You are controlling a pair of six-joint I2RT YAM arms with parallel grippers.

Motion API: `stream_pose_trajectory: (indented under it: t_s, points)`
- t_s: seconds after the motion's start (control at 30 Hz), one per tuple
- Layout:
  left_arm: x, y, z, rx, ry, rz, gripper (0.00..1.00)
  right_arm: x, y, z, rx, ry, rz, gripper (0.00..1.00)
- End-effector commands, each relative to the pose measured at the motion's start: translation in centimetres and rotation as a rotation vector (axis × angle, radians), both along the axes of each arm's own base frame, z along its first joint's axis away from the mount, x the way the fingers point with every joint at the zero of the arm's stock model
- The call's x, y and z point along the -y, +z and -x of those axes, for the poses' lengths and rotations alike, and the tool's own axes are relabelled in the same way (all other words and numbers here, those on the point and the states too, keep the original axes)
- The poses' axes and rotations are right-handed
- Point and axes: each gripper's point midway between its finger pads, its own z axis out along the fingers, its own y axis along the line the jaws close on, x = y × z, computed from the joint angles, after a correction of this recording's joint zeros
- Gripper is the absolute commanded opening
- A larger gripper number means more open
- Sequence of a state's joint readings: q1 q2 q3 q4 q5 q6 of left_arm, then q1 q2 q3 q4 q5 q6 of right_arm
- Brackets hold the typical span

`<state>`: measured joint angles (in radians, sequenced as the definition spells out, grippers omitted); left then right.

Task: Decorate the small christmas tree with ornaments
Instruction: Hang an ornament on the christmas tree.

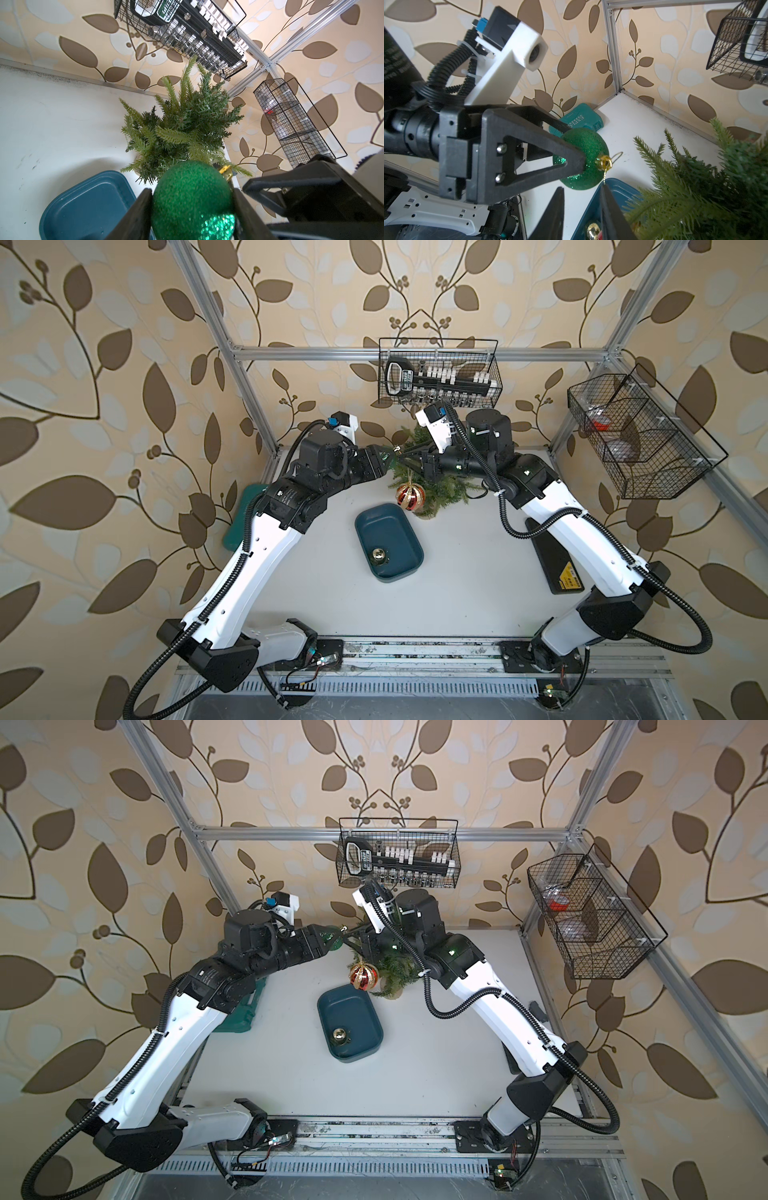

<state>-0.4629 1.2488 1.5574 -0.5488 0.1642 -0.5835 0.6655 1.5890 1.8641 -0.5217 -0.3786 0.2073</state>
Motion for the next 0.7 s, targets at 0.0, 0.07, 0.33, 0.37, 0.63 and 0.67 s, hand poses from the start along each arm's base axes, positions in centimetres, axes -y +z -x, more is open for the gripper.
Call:
stream_pose_trajectory:
  t_s: [0.0, 0.07, 0.33, 0.37, 0.63, 0.67]
  points:
    - [-0.3, 3.2, 0.6, 0.095, -0.017, 0.039, 0.55, -0.4, 0.8, 0.3, 0.019, 0.026, -0.001, 0.25]
    - [-0.4, 3.3, 0.7, 0.1, -0.018, 0.044, 0.55, -0.5, 0.7, 0.2, 0.015, 0.03, 0.0, 0.21]
    - [-0.5, 3.4, 0.7, 0.101, -0.02, 0.052, 0.55, -0.8, 0.3, -0.6, 0.01, 0.012, 0.01, 0.26]
    - [-0.5, 3.4, 0.8, 0.102, -0.02, 0.054, 0.55, -0.8, 0.3, -0.7, 0.011, 0.011, 0.01, 0.25]
    - [-0.9, 3.2, 0.7, 0.101, -0.006, 0.051, 0.55, -0.5, 0.5, -1.3, 0.031, -0.022, 0.006, 0.05]
    - [-1.0, 3.1, 0.6, 0.098, -0.002, 0.049, 0.55, -0.5, 0.7, -1.3, 0.038, -0.024, 0.002, 0.05]
